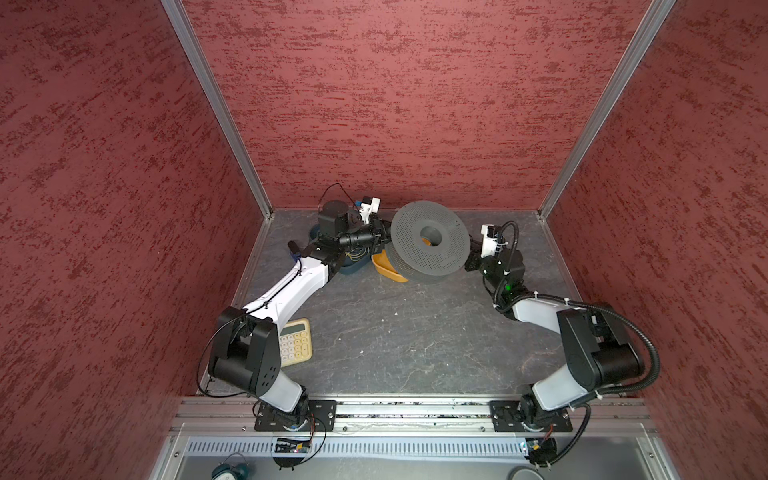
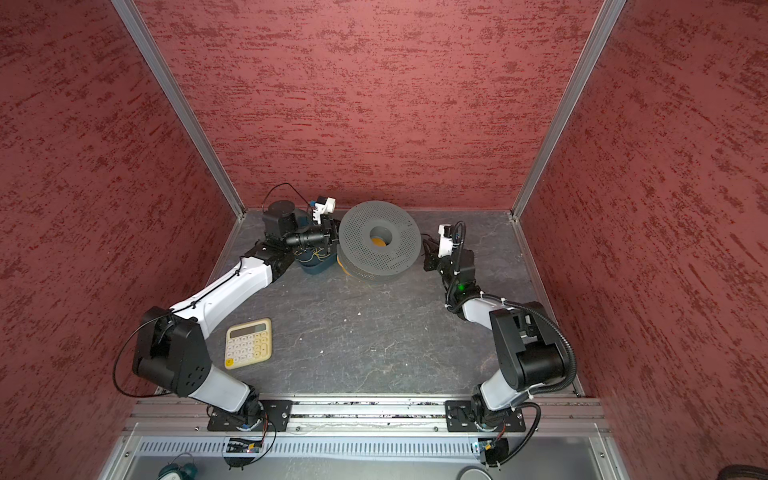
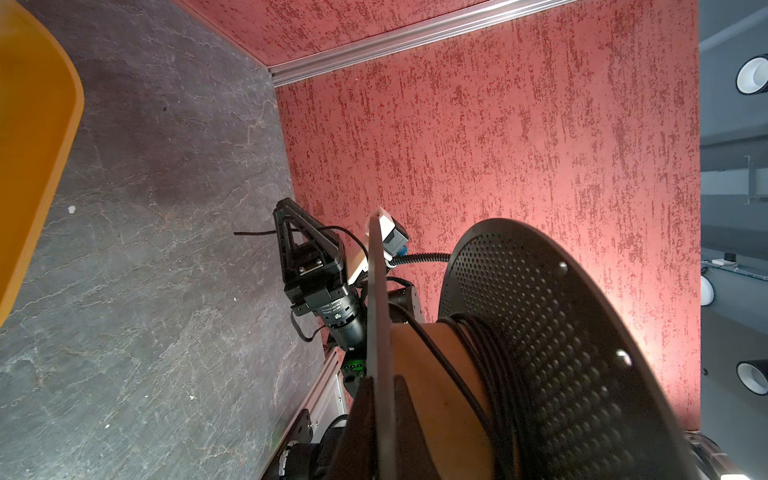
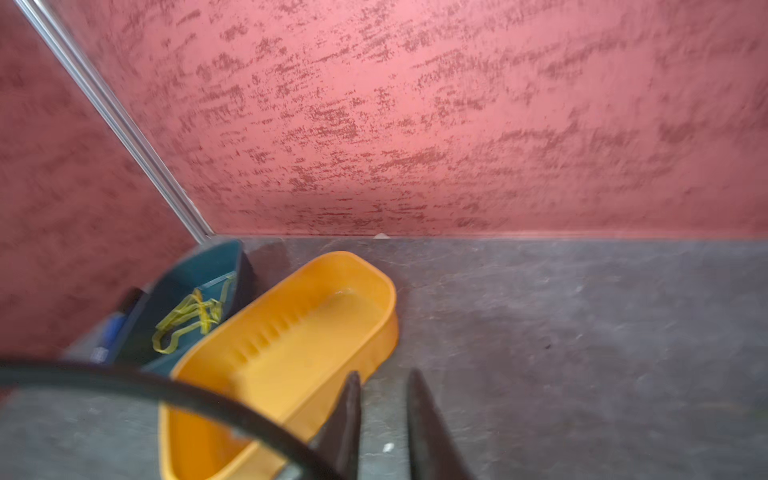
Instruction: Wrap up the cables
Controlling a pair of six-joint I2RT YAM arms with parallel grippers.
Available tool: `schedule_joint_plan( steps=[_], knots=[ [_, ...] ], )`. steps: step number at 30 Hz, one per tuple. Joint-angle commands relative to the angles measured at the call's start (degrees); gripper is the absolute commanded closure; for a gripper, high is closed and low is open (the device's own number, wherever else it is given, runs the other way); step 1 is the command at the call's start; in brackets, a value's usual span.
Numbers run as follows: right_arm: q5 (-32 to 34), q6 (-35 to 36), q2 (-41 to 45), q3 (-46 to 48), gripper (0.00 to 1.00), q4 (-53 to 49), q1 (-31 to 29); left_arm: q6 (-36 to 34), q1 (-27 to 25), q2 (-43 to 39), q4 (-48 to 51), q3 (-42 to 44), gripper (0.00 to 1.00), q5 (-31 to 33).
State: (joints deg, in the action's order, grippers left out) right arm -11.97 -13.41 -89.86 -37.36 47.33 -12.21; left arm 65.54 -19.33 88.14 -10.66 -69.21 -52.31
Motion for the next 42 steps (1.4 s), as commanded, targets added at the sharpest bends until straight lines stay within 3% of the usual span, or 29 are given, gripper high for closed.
schedule_joint_plan(
  steps=[1,9,13,21,30,35,42],
  knots=[
    [1.30,1.46,4.00,2.85,1.00,-0.15,-0.83,-2.26,0.55,-3.07,0.09,-1.86,1.00,1.20],
    [9.08,3.72,20.16,5.30,1.00,-23.22,-6.88,-10.25,-0.57,-2.70,7.89,-5.49,1.00,14.04],
    [3.02,-2.98,26.69,7.88,1.00,-28.26,-7.64,-12.81,-3.25,-2.92,6.08,-4.01,1.00,22.95],
    [-15.12,-19.83,29.25,10.95,1.00,-24.79,-8.21,-16.55,-8.97,-2.68,-1.93,-0.79,1.00,36.32],
    [-14.62,-31.53,33.88,12.19,1.00,-22.83,-10.91,-29.85,-17.07,-2.65,5.71,-4.17,1.00,57.11],
    [-15.10,-31.64,31.99,10.18,1.00,-23.09,-12.04,-29.72,-17.43,-1.34,6.49,-5.03,1.00,57.00],
    [-13.46,-28.34,27.70,8.02,1.00,-22.15,-14.73,-21.72,-13.02,0.54,7.61,-5.54,1.00,46.17]
  ],
)
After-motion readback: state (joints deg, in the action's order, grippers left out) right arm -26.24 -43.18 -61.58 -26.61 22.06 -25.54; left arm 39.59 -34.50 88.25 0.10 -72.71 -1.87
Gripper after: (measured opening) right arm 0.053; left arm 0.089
